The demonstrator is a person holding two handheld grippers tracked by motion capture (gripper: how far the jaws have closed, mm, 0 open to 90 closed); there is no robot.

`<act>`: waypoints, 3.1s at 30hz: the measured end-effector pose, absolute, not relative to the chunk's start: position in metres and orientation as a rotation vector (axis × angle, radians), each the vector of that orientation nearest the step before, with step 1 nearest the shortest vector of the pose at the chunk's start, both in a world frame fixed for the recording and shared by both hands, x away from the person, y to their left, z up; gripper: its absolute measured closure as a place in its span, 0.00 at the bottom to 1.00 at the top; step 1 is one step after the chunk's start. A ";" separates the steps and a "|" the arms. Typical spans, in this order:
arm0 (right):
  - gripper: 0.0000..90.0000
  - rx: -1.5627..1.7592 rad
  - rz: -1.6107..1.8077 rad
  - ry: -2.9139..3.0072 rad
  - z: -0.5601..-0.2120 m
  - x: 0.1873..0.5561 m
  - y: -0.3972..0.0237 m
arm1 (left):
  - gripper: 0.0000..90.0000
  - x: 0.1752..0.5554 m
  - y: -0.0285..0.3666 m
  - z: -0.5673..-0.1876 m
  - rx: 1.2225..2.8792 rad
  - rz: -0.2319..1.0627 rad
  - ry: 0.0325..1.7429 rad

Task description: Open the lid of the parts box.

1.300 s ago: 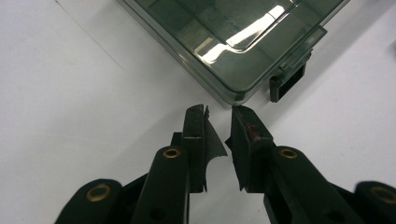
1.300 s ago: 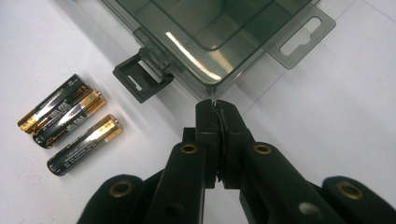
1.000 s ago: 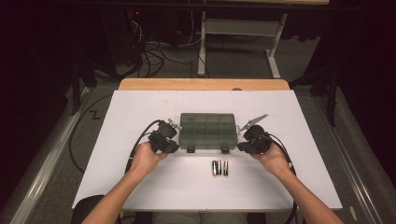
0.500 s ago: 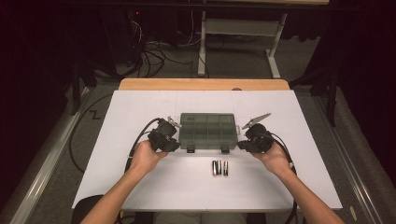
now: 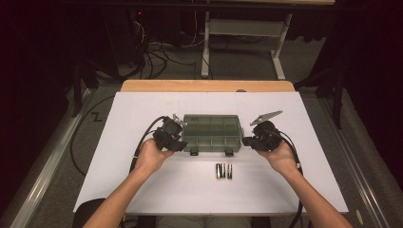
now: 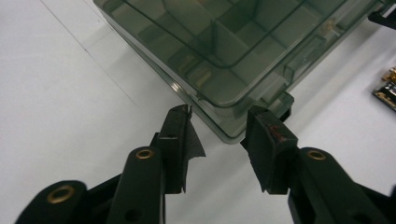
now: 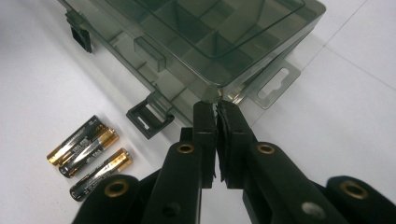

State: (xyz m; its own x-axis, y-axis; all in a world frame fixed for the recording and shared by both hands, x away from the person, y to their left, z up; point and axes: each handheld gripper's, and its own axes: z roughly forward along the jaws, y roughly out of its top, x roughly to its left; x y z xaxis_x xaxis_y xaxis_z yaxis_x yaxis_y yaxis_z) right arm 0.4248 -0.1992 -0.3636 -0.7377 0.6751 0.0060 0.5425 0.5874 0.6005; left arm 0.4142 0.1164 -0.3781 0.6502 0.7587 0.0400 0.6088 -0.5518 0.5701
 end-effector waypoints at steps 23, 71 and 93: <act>0.79 1.167 0.981 2.482 -0.369 0.432 -0.206 | 0.51 0.427 0.113 -0.359 2.238 0.434 1.099; 0.82 1.421 0.798 2.456 -0.385 0.481 -0.176 | 0.55 0.452 0.117 -0.344 2.143 0.418 1.152; 0.82 1.407 0.795 2.476 -0.385 0.482 -0.177 | 0.67 0.476 0.116 -0.339 2.092 0.467 1.184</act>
